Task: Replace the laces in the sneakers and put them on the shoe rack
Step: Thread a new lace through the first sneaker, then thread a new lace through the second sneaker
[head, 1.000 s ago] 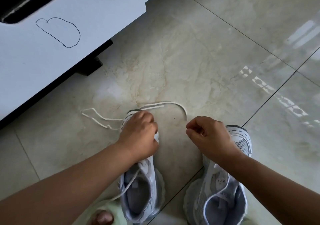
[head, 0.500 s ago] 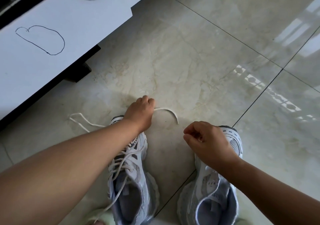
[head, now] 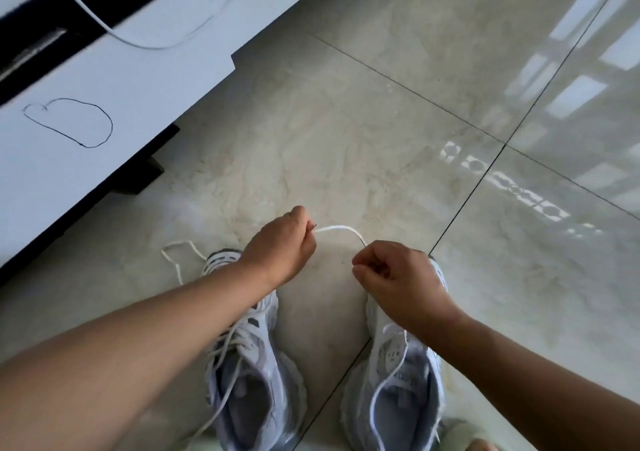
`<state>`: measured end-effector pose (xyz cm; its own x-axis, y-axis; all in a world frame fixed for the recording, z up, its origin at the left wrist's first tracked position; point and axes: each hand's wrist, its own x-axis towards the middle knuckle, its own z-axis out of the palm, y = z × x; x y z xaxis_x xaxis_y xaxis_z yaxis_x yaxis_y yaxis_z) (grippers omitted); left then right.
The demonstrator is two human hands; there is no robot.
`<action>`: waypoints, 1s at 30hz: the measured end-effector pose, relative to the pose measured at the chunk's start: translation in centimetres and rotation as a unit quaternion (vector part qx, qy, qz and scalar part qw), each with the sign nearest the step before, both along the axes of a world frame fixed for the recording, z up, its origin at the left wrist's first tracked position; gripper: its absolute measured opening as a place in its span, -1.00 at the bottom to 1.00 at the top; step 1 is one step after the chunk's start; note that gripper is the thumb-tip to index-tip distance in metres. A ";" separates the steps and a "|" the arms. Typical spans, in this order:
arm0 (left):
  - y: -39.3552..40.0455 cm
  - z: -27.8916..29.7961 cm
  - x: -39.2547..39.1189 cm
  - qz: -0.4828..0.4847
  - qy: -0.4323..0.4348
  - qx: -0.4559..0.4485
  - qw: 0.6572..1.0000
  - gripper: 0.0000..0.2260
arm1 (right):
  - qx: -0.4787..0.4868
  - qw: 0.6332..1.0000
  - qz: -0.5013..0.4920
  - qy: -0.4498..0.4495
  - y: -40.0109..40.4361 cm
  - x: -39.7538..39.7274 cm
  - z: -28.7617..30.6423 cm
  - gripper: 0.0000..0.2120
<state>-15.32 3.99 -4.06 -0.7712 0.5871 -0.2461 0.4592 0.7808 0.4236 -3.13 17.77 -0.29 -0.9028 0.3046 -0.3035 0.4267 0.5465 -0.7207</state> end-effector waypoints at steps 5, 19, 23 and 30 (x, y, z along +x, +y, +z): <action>0.8 7.5 2.0 0.030 -0.057 0.222 0.973 -0.96 | -0.133 0.986 -0.089 0.039 -0.3 -0.2 3.9 -0.90; 2.2 22.9 7.5 0.091 -0.180 0.402 0.893 -0.78 | -0.364 0.917 -0.099 0.133 0.2 2.1 18.6 -0.85; 2.6 25.4 9.6 0.126 -0.159 0.377 0.904 -0.83 | -0.338 0.913 -0.147 0.173 -0.5 3.4 20.5 -0.88; 2.8 28.4 11.9 0.164 -0.104 0.262 0.945 -0.87 | -0.263 0.936 -0.154 0.176 -0.6 5.2 22.7 -0.82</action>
<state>-3.44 6.75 24.36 -0.9002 0.4073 -0.1542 0.0922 0.5242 0.8466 2.10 17.15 22.39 -0.8688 0.4593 -0.1852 0.1915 -0.0331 -0.9809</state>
